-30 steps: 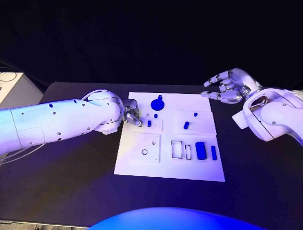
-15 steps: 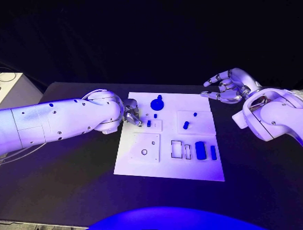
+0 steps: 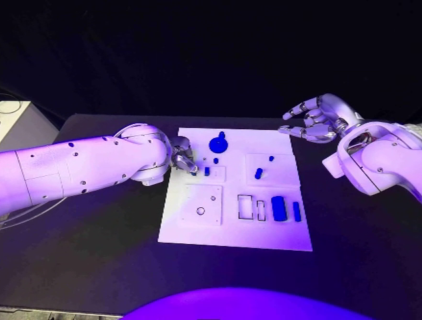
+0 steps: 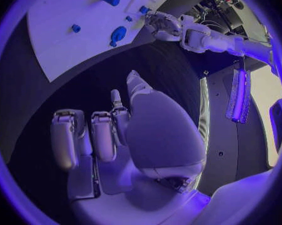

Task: Assemble the parts on the task board

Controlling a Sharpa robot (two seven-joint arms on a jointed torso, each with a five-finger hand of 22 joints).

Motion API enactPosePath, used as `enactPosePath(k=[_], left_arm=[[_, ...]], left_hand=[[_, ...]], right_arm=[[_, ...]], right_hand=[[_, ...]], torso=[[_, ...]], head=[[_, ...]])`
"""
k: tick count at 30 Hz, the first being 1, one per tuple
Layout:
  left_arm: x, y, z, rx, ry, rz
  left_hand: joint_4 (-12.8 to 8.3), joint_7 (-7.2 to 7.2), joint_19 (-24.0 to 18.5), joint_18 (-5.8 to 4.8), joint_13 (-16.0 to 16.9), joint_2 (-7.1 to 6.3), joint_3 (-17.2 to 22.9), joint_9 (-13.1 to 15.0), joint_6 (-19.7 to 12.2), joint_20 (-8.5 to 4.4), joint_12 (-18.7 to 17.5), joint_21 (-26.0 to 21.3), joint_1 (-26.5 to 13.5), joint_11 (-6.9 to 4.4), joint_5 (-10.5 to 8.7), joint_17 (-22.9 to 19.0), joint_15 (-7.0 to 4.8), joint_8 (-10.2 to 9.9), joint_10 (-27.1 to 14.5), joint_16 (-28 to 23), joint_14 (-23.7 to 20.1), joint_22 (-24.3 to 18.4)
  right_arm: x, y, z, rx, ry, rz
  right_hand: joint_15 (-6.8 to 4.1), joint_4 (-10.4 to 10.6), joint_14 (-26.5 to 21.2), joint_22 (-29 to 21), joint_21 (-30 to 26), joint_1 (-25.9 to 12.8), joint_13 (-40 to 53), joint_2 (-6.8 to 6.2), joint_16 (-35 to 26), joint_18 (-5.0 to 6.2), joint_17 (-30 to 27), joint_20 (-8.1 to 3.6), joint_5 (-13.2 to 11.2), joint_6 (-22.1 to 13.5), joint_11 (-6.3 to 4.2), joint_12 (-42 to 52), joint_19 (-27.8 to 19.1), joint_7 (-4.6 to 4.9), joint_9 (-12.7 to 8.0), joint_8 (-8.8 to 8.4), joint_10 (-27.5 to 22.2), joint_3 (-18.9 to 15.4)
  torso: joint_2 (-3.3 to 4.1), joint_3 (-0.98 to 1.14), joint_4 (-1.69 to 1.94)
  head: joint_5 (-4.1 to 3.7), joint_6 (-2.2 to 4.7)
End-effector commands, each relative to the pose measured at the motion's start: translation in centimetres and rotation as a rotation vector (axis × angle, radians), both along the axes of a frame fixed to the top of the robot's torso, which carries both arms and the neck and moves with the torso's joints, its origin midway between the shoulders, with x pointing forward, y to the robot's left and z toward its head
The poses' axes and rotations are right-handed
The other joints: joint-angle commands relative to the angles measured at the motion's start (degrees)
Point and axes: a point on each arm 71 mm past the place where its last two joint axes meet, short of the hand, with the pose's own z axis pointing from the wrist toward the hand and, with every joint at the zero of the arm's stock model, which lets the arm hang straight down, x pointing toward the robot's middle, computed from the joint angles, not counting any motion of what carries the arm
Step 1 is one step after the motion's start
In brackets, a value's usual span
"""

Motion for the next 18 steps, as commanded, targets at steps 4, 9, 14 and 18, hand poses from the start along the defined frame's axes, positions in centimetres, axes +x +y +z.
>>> enactPosePath(k=[4,9,14,18], left_arm=[[-0.56,-0.37,-1.15,-0.006,0.057,-0.017],[-0.51,-0.29,-1.18,-0.005,0.059,-0.015],[-0.45,-0.21,-1.20,-0.003,0.060,-0.013],[-0.41,-0.14,-1.22,0.000,0.061,-0.013]], left_hand=[[1.76,-0.13,-0.08,-0.61,0.00,0.06,-2.92,-0.24,0.40,-0.43,-0.16,-0.31,-0.95,-0.35,-0.13,15.10,-0.42,-0.45,-0.21,0.25,6.08,3.94],[3.52,-0.08,-0.10,-0.59,-0.10,0.25,-6.16,-0.45,0.68,-0.42,-0.21,-0.44,-1.38,-0.30,-0.14,15.10,-0.39,-0.74,-0.39,0.25,6.08,3.85],[5.23,-0.03,-0.16,-0.56,-0.21,0.33,-9.85,-0.61,0.85,-0.41,-0.28,-0.62,-1.01,-0.25,-0.17,15.10,-0.36,-1.04,-0.60,0.25,6.08,3.72],[6.61,-0.01,-0.15,-0.55,-0.14,0.27,-12.82,-0.71,0.97,-0.40,-0.25,-0.68,-0.35,-0.22,-0.19,15.10,-0.34,-1.26,-0.66,0.25,6.08,3.71]], right_arm=[[-0.04,0.10,0.00,-0.003,-0.005,0.014],[-0.04,0.09,0.02,-0.003,-0.006,0.013],[-0.05,0.06,0.03,-0.002,-0.008,0.012],[-0.06,0.04,0.04,-0.001,-0.008,0.011]], right_hand=[[-0.33,0.17,3.65,11.00,-0.25,-0.71,6.40,-0.06,-0.21,0.70,6.81,-0.25,0.26,-0.31,-0.11,-0.23,3.10,-0.12,-0.07,0.31,-0.06,0.25],[-0.34,0.25,3.65,10.95,-0.33,-1.07,6.35,-0.02,-0.27,0.71,6.74,-0.27,0.26,-0.34,-0.13,-0.29,3.08,-0.13,-0.07,0.36,-0.07,0.18],[-0.36,0.29,3.65,10.95,-0.32,-1.34,6.28,0.01,-0.30,0.71,6.71,-0.29,0.26,-0.36,-0.13,-0.35,3.10,-0.15,-0.08,0.40,-0.11,0.12],[-0.36,0.29,3.65,10.95,-0.32,-1.34,6.28,0.01,-0.30,0.71,6.71,-0.29,0.26,-0.36,-0.13,-0.35,3.10,-0.15,-0.08,0.40,-0.11,0.12]], torso=[[-0.01,0.00,-0.01],[0.02,0.01,-0.01],[0.00,-0.01,-0.03],[-0.01,0.00,-0.01]], head=[[-0.03,-0.07],[-0.06,-0.10],[-0.08,-0.07],[-0.14,-0.07]])
